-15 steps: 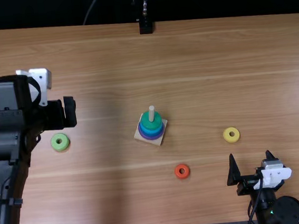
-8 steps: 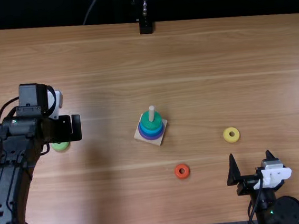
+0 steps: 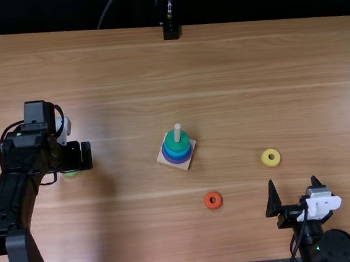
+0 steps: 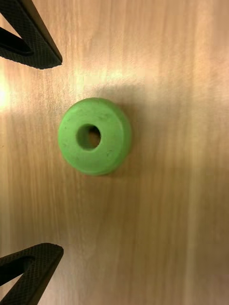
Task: Build the Hanoi tower: stack the rings onto the peg from bottom to top in this color order: purple, dark blue, light blue, dark green, light green, yellow, orange.
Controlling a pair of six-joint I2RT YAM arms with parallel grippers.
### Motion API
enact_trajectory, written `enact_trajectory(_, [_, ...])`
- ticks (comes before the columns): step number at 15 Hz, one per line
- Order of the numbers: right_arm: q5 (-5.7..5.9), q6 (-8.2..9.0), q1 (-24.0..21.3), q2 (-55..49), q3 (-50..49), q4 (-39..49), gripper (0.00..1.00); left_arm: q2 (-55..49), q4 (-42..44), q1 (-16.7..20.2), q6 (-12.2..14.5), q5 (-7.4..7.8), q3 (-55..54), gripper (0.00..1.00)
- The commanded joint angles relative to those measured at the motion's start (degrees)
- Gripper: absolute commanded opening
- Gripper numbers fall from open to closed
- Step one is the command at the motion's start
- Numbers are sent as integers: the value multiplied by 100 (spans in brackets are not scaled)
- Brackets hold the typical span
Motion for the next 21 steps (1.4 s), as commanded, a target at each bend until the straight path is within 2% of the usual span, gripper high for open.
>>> enact_trajectory(1, [-69,-41,-65,-73,-394,-334,100,265,37,46,29,7,-138,100])
enact_trajectory(6, [-69,-51,-65,-73,-385,-334,100,564,79,143,40,70,-129,100])
enact_trajectory(17, [-69,-51,-65,-73,-394,-334,100,766,132,107,40,81,-129,100])
enact_trajectory(20, [-69,-41,-65,-73,-385,-334,100,757,596,99,40,81,-235,100])
enact_trajectory(21, [-69,-51,-65,-73,-394,-334,100,748,733,99,40,91,-296,95])
